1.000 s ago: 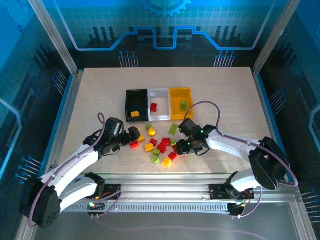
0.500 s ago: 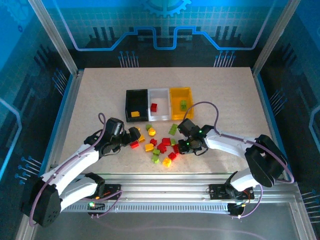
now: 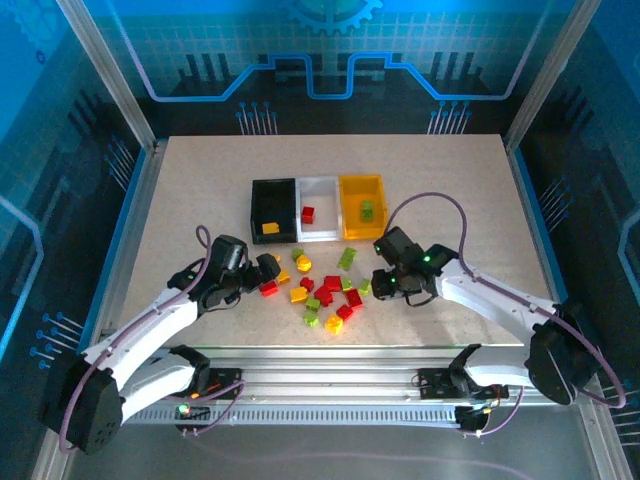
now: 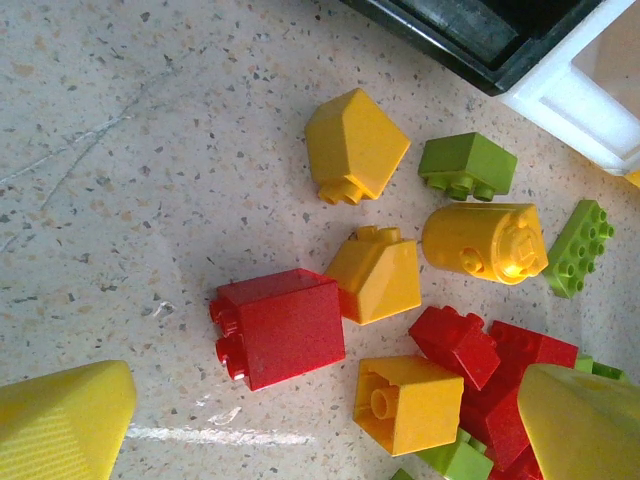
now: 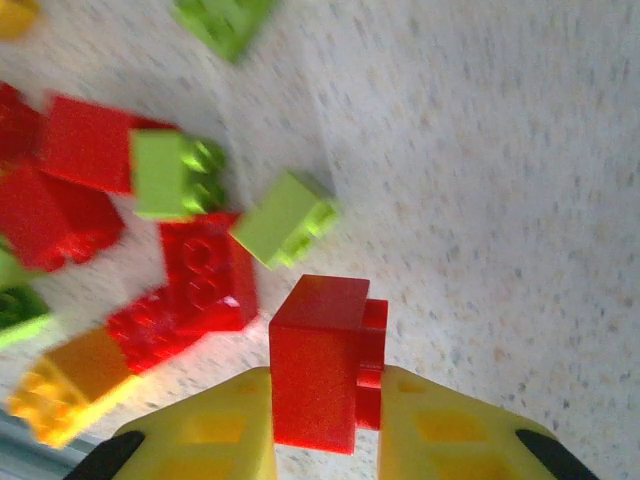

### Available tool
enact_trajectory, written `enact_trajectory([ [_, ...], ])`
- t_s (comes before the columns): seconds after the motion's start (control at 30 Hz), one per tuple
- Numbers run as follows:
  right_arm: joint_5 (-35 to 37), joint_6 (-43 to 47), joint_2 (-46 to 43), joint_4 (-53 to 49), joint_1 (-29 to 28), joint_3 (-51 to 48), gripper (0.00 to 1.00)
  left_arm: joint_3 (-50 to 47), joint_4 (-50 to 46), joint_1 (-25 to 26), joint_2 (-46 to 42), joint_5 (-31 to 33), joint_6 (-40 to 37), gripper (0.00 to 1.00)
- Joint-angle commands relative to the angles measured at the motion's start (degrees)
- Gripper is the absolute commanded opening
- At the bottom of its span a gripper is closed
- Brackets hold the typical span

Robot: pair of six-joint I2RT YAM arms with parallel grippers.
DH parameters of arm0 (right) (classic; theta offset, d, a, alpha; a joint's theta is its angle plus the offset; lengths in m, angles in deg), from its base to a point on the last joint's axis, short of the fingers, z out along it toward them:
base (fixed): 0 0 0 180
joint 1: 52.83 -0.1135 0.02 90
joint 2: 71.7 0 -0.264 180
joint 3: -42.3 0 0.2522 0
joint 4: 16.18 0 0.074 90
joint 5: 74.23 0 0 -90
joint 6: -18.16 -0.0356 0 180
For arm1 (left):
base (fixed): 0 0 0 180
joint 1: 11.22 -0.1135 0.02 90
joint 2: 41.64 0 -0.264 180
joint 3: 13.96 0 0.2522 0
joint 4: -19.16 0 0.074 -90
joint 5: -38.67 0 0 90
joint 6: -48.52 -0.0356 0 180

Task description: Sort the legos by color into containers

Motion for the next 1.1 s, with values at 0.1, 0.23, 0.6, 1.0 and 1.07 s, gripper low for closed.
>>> enact_trajectory([
  [0.1,-3.51,4.20,13.58,5.43,0.53,20.05,0.27,-1.34,0.52,-0.68,-0.01,-1.54,0.50,0.99],
  [0.23,-1.26,5.33,26.85,6.66,1.34,35.40,0.27,-1.55,-0.12,-0.80,-0.75,-2.04,0.28,0.99],
  [0.6,2.34,3.45,53.27,-1.68,4.82,62.85,0.28,-0.24,-2.55,-1.95,-0.48,-1.23,-0.78,0.99],
  [1.0,2.41,1.38,55.40,-3.09,4.84,65.76,0.62,0.53,-1.35,-2.14,3.43,-1.05,-2.50,0.93],
  [1.07,2.24,1.38,53.81,-2.12,4.89,64.08,0.64,0.83,-0.72,-2.13,4.36,-1.11,-3.51,0.87],
])
